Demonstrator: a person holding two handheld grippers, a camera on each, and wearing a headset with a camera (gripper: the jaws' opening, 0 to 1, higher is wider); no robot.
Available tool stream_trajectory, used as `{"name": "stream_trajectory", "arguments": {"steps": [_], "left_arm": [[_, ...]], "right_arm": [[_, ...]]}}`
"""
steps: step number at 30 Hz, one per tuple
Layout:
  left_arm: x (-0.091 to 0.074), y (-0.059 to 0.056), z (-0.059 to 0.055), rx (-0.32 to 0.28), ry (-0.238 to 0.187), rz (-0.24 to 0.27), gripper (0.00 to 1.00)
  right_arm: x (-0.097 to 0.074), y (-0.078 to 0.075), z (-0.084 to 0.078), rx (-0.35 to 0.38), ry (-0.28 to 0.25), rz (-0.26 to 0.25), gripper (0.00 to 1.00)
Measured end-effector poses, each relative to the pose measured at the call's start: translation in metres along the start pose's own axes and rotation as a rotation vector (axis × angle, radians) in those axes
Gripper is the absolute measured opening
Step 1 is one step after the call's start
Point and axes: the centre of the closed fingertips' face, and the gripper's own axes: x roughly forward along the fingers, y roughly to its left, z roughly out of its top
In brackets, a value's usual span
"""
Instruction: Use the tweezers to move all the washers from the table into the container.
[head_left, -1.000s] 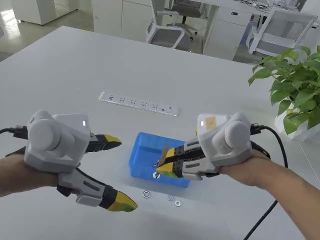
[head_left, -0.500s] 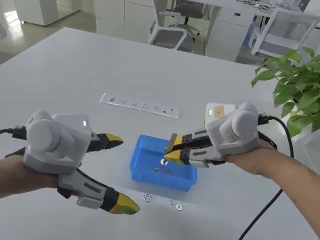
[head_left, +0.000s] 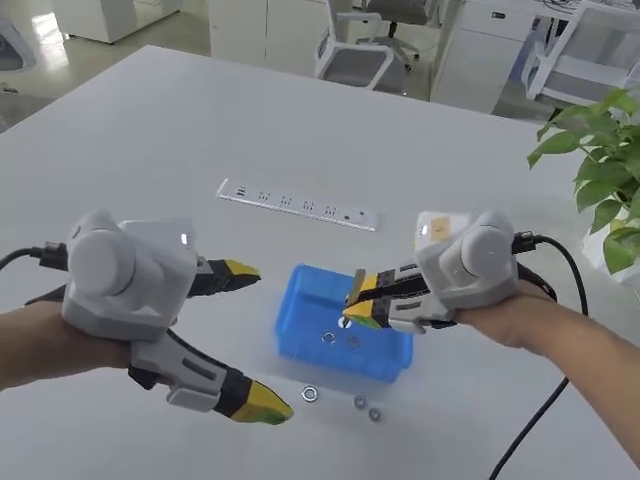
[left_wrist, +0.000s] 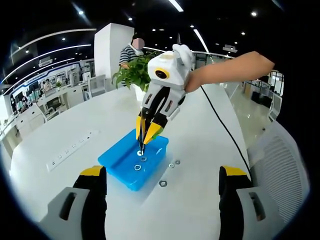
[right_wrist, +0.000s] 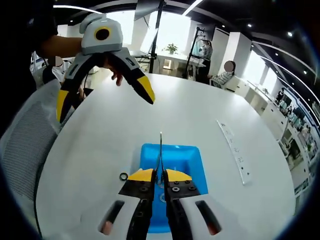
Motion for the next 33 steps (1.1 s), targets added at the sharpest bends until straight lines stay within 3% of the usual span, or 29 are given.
{"name": "stream_trajectory", "arguments": {"steps": [13, 21, 25, 29, 33], "left_arm": [[0.004, 0.008, 0.0, -0.005, 0.001, 0.0, 0.98], [0.012, 0.013, 0.002, -0.004, 0.003, -0.017, 0.9], [0.018, 0.016, 0.004, 0.013, 0.009, -0.027, 0.81], [0.023, 0.02, 0.009, 0.027, -0.004, -0.037, 0.63], [0.033, 0.028, 0.014, 0.047, -0.013, -0.025, 0.51]], "right_arm": [[0.018, -0.002, -0.022, 0.038, 0.011, 0.021, 0.08], [0.027, 0.0, -0.031, 0.064, 0.015, 0.039, 0.08], [0.029, 0.002, -0.033, 0.067, 0.018, 0.047, 0.08], [0.03, 0.002, -0.034, 0.074, 0.018, 0.048, 0.08], [0.03, 0.002, -0.034, 0.085, 0.01, 0.049, 0.08]]}}
